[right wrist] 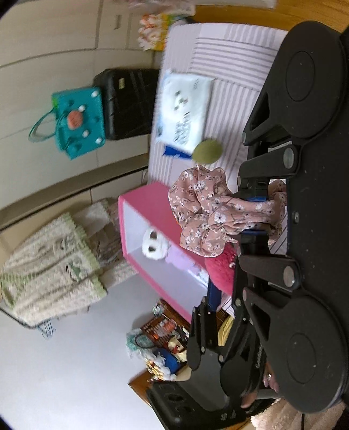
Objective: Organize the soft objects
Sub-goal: 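Lift the pompom with the left tool while the right tool carries the scrunchie toward the pink box, then open the right tool to drop the scrunchie in the box while the left tool releases the pompom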
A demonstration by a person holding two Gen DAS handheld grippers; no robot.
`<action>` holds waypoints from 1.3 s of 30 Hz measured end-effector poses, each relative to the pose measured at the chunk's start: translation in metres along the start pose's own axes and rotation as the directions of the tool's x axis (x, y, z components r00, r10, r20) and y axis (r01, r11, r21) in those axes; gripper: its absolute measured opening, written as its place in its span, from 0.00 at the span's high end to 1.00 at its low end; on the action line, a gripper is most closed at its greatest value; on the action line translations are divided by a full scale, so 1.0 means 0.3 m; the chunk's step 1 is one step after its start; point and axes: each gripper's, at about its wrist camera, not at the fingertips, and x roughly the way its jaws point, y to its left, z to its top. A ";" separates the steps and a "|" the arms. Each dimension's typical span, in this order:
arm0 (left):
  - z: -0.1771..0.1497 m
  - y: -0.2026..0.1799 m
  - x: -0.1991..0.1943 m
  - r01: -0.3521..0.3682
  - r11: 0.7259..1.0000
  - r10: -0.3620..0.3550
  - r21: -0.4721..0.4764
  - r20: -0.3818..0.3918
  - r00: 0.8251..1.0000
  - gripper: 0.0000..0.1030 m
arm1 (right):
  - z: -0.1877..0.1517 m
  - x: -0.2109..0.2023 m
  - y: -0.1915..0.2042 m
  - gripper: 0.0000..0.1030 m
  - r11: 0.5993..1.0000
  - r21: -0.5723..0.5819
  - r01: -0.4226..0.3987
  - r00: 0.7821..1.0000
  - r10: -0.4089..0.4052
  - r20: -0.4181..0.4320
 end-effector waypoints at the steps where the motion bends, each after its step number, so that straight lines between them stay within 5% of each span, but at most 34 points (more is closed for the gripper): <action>1: 0.001 0.018 -0.020 -0.011 1.000 0.011 -0.006 0.013 1.000 0.59 | 0.013 0.006 0.013 0.79 1.000 -0.011 -0.011 1.000 0.011 -0.003; 10: -0.007 0.221 -0.138 -0.125 0.985 0.134 -0.120 0.068 0.989 0.59 | 0.138 0.108 0.141 0.79 0.990 -0.127 -0.061 0.997 0.054 -0.054; 17: -0.035 0.371 -0.103 -0.183 0.966 0.186 -0.181 0.001 0.983 0.59 | 0.266 0.254 0.263 0.79 0.965 -0.253 -0.076 0.990 0.043 -0.136; 23: -0.025 0.448 -0.005 -0.160 0.973 0.143 -0.164 -0.114 0.983 0.59 | 0.357 0.463 0.314 0.79 0.939 -0.343 -0.039 0.971 -0.045 -0.234; 32: 0.035 0.533 0.180 -0.110 0.974 0.056 -0.198 -0.258 0.964 0.59 | 0.471 0.786 0.285 0.79 0.880 -0.473 0.053 0.910 -0.237 -0.340; 39: 0.060 0.571 0.244 -0.095 0.963 0.024 -0.251 -0.273 0.962 0.59 | 0.493 0.944 0.260 0.79 0.851 -0.523 0.050 0.849 -0.312 -0.426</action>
